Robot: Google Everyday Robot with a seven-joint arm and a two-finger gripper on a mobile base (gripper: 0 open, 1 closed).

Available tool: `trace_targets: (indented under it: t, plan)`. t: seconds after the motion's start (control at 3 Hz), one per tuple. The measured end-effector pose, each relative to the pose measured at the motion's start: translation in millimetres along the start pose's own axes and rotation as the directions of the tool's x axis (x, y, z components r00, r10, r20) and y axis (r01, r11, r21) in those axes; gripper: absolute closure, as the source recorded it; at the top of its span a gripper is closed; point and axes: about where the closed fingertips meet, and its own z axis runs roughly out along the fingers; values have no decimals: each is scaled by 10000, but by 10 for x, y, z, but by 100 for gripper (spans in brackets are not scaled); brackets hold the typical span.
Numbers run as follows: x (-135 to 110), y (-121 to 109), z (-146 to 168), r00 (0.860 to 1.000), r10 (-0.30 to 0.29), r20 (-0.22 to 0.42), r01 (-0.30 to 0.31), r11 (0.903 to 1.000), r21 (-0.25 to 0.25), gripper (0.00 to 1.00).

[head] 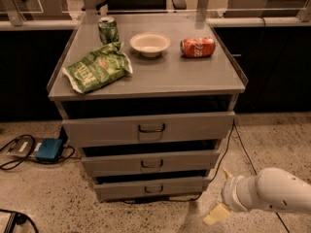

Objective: Open bottom drawer

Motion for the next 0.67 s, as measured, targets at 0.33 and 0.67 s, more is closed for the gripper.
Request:
trace_targets:
  t: [0.33,0.67]
  plan:
    - [-18,3,373,9982,-595,16,595,9977,-313,0]
    - [25,38,768,9939,-1103,-93,1094,9914,-722,0]
